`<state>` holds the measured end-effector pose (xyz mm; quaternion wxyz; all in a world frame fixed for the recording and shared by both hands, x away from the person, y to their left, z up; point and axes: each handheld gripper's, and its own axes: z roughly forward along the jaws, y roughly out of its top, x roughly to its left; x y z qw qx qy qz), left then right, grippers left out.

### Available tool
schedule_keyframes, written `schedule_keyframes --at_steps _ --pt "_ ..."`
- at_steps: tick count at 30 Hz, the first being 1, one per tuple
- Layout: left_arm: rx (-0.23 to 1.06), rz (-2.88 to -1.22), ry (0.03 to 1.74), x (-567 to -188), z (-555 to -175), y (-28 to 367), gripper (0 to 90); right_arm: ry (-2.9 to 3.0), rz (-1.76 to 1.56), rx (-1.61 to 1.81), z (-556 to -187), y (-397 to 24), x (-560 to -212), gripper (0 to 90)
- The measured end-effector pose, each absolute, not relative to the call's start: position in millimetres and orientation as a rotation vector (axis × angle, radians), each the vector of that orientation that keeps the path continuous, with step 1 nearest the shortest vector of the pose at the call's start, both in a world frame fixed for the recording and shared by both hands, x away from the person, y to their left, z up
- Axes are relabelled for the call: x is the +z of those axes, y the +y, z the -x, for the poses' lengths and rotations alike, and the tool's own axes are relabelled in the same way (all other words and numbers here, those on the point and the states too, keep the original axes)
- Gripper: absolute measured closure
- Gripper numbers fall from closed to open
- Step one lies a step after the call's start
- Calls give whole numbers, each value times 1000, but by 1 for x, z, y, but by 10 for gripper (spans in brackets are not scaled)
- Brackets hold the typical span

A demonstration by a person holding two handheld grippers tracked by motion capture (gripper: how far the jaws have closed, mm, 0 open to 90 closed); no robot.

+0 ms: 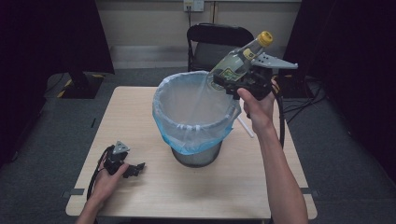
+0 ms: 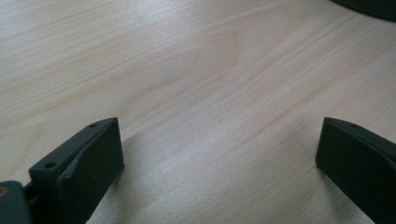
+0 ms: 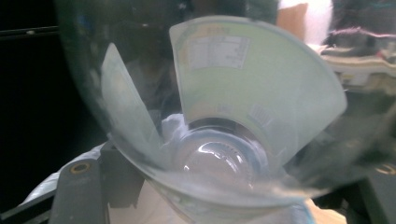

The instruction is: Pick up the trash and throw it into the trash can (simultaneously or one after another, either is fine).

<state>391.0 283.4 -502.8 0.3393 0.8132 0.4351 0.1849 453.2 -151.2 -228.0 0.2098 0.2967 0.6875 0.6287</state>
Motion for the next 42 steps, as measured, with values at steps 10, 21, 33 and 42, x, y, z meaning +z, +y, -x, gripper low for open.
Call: schedule_keyframes --at_steps 10,21,33,42 --pt "482 -2118 1133 -503 -391 283 3 2040 -774 1767 -453 -129 -230 272" --pt "481 -2118 1133 -503 -391 283 3 2100 -757 1730 -452 -114 -229 249" --pt "482 -2118 1133 -503 -391 283 3 2133 -744 1723 -457 -105 -234 262" --pt "486 -2113 1147 -503 -391 284 1 2098 -748 1749 -456 -112 -230 205"
